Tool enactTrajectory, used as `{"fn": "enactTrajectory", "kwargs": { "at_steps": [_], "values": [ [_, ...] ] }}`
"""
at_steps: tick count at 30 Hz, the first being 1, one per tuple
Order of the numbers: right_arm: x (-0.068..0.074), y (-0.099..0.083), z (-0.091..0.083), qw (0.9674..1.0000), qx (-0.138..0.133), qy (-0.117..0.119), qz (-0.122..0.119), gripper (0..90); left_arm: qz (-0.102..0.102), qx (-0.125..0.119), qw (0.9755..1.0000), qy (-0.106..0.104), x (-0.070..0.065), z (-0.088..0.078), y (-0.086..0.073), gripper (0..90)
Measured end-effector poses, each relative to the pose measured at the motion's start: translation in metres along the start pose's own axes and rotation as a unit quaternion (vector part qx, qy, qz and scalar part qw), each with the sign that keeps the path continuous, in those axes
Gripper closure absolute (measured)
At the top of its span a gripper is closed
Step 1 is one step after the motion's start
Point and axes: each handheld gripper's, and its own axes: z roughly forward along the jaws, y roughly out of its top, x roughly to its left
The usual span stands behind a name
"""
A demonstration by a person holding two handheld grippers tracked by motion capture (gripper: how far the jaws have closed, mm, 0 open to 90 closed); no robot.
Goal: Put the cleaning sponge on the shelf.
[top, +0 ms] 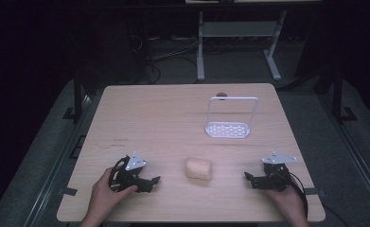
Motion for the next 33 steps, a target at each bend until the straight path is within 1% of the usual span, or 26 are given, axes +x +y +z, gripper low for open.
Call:
{"fn": "enactTrajectory", "kwargs": {
  "at_steps": [8,9,10,13,16,19,20,24,27,31,33],
  "values": [
    [-0.001,0.003,0.0,0.9996,0.002,0.027,-0.01,13.2,0.0,0.0,1.0,0.0,0.0,0.0,0.0,12.7],
    [-0.001,0.003,0.0,0.9996,0.002,0.027,-0.01,13.2,0.0,0.0,1.0,0.0,0.0,0.0,0.0,12.7],
    [0.002,0.005,0.0,0.9993,0.004,0.033,-0.019,13.2,0.0,0.0,1.0,0.0,0.0,0.0,0.0,12.8],
    [0.006,0.01,0.0,0.9988,0.003,0.037,-0.031,13.2,0.0,0.0,1.0,0.0,0.0,0.0,0.0,12.7],
    [0.009,0.014,0.0,0.9981,-0.002,0.049,-0.037,13.2,0.0,0.0,1.0,0.0,0.0,0.0,0.0,12.7],
    [0.01,0.017,0.0,0.9979,-0.004,0.052,-0.039,13.1,0.0,0.0,1.0,0.0,0.0,0.0,0.0,12.7],
    [0.01,0.021,-0.001,0.9976,-0.01,0.056,-0.041,13.2,0.0,0.0,1.0,0.0,0.0,0.0,0.0,12.7],
    [0.01,0.03,-0.001,0.9972,-0.012,0.062,-0.041,13.2,0.0,0.0,1.0,0.0,0.0,0.0,0.0,12.8],
    [0.011,0.038,-0.002,0.9965,-0.015,0.067,-0.048,13.2,0.0,0.0,1.0,0.0,0.0,0.0,0.0,12.7],
    [0.012,0.047,0.001,0.9959,-0.014,0.069,-0.057,13.2,0.0,0.0,1.0,0.0,0.0,0.0,0.0,12.7],
    [0.012,0.052,0.003,0.9957,-0.014,0.072,-0.057,13.2,0.0,0.0,1.0,0.0,0.0,0.0,0.0,12.7]
  ]
}}
